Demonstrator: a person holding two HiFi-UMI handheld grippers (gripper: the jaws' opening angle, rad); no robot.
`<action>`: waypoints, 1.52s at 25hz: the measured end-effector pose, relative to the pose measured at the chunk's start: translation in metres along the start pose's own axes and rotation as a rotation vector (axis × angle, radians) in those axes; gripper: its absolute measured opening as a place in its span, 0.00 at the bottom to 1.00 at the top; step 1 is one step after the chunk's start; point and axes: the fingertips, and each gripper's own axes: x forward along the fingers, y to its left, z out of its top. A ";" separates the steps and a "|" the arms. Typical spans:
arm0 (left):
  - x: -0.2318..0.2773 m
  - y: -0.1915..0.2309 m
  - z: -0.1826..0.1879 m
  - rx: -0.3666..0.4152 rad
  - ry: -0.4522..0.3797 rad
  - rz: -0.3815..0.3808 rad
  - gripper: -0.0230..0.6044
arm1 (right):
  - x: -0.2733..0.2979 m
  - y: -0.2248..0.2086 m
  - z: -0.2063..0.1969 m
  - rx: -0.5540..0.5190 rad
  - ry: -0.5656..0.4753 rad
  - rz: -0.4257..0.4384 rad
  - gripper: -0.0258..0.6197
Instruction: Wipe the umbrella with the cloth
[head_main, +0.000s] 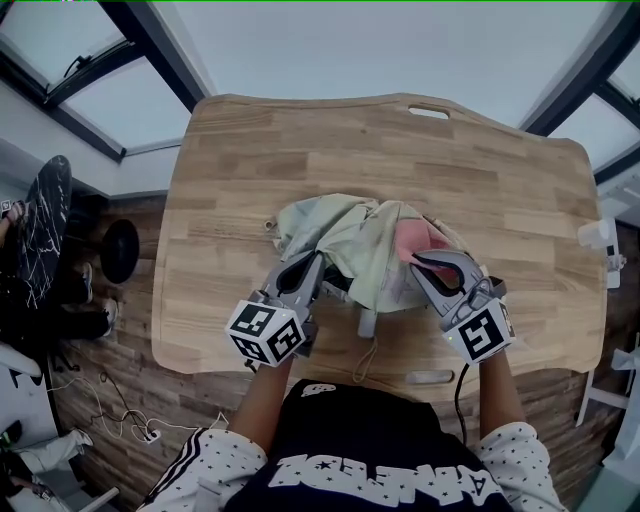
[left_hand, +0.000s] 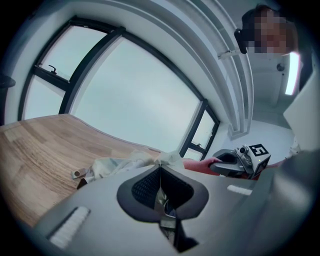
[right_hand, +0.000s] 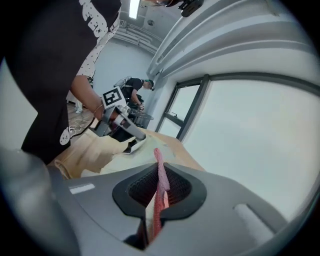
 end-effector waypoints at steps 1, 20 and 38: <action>0.000 0.000 0.000 0.000 0.001 0.001 0.04 | 0.000 0.008 -0.006 0.011 0.012 0.020 0.08; 0.004 0.008 -0.004 0.027 0.041 -0.019 0.04 | -0.013 0.107 -0.026 0.235 0.041 0.123 0.08; -0.025 0.002 0.006 0.040 -0.033 -0.128 0.04 | -0.060 0.050 0.040 0.390 -0.151 -0.202 0.08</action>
